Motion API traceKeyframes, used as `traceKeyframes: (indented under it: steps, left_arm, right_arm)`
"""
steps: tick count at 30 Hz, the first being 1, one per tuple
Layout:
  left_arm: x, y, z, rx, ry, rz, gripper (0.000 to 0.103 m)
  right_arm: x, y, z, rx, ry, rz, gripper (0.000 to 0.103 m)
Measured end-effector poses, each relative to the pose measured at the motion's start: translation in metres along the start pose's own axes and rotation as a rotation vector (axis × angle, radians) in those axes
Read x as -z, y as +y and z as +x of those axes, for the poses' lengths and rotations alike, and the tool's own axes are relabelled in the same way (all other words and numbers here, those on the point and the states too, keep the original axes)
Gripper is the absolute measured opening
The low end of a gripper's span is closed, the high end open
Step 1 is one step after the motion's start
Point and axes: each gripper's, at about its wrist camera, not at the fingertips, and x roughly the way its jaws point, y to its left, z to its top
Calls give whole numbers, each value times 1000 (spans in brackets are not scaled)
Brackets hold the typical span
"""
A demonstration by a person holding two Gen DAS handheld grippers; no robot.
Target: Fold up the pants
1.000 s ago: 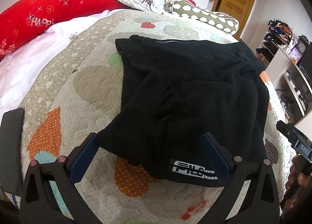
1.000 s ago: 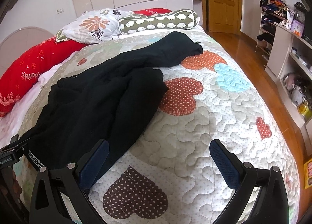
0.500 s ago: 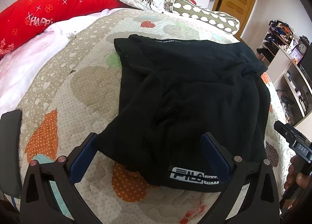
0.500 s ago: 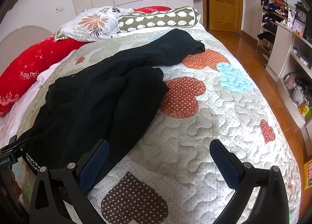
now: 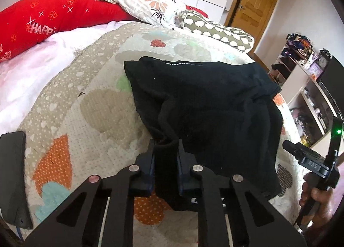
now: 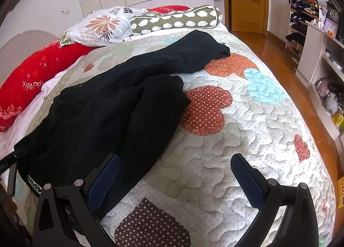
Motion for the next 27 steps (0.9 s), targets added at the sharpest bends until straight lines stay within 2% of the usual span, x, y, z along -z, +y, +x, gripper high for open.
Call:
traceKeyframes:
  steps: [4,7,16,22,27]
  left_arm:
    - [5,9,-3,51,43,-26,13]
    - [11,8,-10,39,26,-14,13]
    - [2,30,-17,83,-6,-81,10]
    - [-17,67,-39,35,-79,-135,10]
    - [-15,108,-44,-56,-97,-212,10]
  right_arm:
    - [2,-2,-5,-9,-7,16,102]
    - [2,-2,-7,-5,-10,8,102]
    - [3,-11,-2,-6,5,34,102]
    - [0,-11,-3,-21,3,36,102]
    - [-5,-5,8,-46,20,36,102]
